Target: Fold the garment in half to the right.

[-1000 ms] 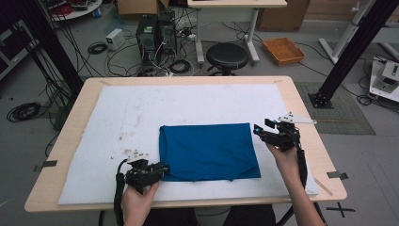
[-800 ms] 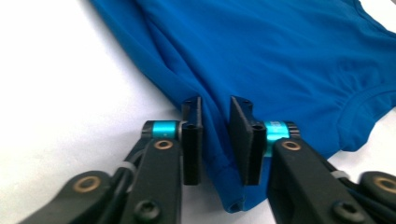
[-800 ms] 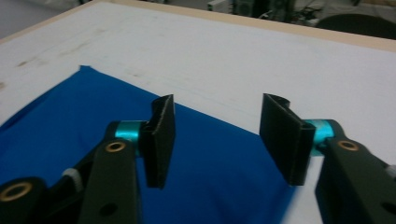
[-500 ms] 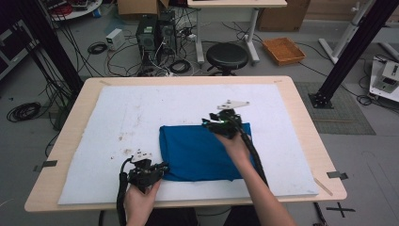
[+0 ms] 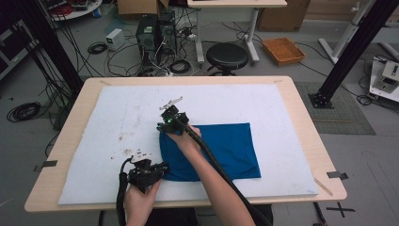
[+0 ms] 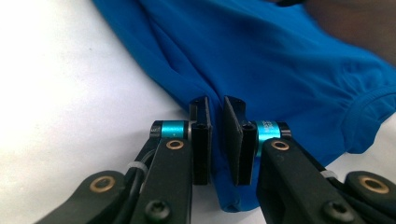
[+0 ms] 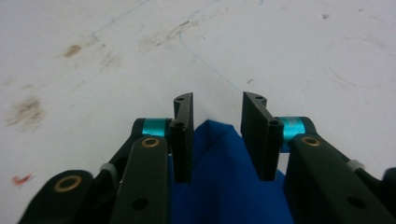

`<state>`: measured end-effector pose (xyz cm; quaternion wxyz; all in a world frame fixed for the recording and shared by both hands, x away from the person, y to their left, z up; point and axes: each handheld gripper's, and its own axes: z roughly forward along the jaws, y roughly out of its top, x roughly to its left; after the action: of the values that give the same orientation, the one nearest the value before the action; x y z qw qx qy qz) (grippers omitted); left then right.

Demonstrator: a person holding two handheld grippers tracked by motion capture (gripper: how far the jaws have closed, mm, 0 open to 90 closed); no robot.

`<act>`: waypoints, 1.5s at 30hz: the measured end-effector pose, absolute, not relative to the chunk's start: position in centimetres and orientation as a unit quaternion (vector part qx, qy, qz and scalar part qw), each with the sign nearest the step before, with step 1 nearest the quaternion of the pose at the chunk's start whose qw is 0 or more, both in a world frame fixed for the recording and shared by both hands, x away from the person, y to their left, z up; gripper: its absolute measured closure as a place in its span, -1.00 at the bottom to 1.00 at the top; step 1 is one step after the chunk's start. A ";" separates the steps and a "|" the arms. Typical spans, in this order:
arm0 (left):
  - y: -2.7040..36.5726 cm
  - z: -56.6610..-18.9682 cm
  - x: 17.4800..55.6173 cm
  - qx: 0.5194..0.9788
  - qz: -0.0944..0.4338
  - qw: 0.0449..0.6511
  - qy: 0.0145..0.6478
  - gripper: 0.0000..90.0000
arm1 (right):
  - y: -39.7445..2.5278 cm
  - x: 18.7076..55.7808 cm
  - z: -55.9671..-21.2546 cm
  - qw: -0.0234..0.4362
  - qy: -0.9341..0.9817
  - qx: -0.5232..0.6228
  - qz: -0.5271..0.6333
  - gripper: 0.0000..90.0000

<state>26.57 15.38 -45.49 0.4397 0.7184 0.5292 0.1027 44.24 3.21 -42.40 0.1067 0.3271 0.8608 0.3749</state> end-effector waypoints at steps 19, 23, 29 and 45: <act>14.5 -44.0 26.0 0.730 0.120 0.455 0.496 0.85 | 1.4 45.1 -39.6 0.080 0.839 0.331 0.424 1.00; 12.1 -41.3 25.6 0.743 0.136 0.471 0.456 0.88 | -2.2 45.2 -37.3 0.071 0.824 0.333 0.454 1.00; 7.2 -39.2 26.2 0.752 0.106 0.503 0.413 0.89 | -8.2 44.7 -35.0 0.071 0.810 0.332 0.479 1.00; -5.7 -41.5 29.4 0.791 0.063 0.486 0.367 0.89 | -22.7 44.8 -36.4 0.117 0.794 0.402 0.441 1.00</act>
<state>29.38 -5.74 -41.50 0.4861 0.7906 0.3670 0.0629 44.83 -22.69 -36.36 0.1174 0.4023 0.7937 0.4409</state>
